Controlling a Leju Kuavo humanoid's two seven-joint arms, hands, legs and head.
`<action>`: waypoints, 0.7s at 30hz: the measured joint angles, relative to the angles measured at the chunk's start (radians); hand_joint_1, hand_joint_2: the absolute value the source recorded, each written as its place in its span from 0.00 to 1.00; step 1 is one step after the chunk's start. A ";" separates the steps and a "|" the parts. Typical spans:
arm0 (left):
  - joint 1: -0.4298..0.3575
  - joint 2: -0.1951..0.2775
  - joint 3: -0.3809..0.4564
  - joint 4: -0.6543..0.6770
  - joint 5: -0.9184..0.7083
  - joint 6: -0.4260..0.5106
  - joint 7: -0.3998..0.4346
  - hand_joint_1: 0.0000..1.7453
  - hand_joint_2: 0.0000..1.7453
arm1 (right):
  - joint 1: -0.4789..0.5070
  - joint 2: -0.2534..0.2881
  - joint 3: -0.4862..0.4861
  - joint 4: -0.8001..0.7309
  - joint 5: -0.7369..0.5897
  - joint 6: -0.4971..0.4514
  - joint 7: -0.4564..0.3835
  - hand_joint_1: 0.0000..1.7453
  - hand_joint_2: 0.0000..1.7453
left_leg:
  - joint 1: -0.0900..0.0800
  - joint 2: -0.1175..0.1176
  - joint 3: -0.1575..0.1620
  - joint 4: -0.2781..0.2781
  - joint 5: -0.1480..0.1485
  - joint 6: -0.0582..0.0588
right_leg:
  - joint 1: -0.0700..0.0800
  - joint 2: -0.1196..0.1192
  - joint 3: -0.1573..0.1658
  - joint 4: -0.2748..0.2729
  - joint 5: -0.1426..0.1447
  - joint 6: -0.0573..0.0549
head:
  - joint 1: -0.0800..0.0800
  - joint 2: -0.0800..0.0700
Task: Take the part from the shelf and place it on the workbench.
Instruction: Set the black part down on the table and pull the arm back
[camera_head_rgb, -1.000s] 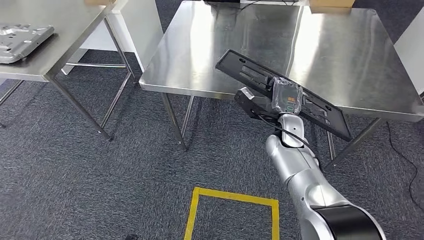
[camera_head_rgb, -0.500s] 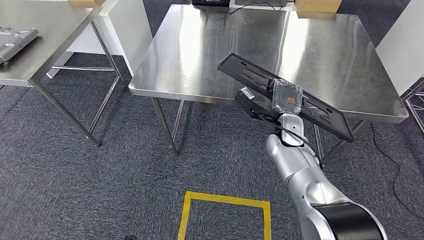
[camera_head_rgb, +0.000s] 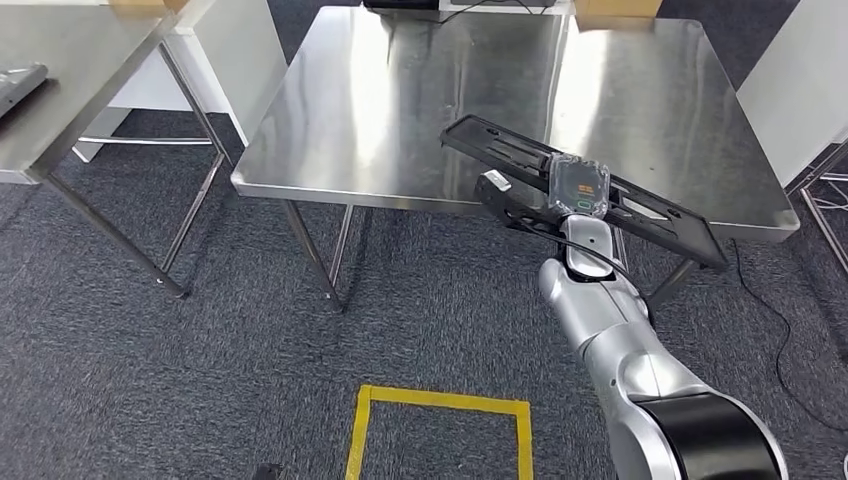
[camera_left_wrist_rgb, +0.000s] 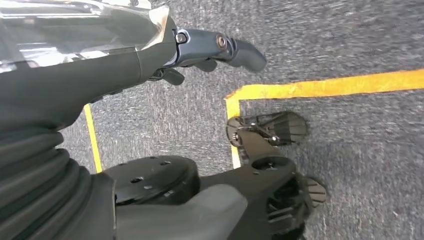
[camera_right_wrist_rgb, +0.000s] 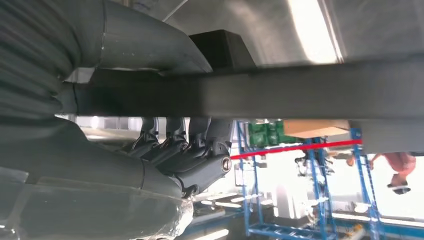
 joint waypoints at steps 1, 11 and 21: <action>-0.003 0.000 0.000 0.000 0.003 0.000 0.003 0.00 1.00 | -0.007 0.002 0.000 0.000 0.001 0.005 0.000 1.00 1.00 | 0.002 -0.001 -0.021 0.039 -0.014 -0.004 | -0.001 0.002 0.007 -0.001 -0.003 -0.007 | -0.001 0.000; -0.008 0.008 0.002 0.000 0.019 -0.001 0.010 0.00 1.00 | -0.029 0.019 0.010 0.013 0.012 0.026 -0.001 1.00 1.00 | -0.015 -0.013 -0.082 -0.009 0.077 0.038 | 0.019 0.021 0.065 -0.008 -0.052 -0.021 | 0.001 0.000; -0.005 0.008 0.003 0.000 0.026 -0.005 0.010 0.00 1.00 | -0.019 0.020 0.019 0.020 0.023 0.044 -0.001 1.00 1.00 | -0.018 -0.020 0.014 -0.059 0.038 0.058 | 0.021 0.011 -0.098 0.255 -0.125 0.008 | 0.004 0.000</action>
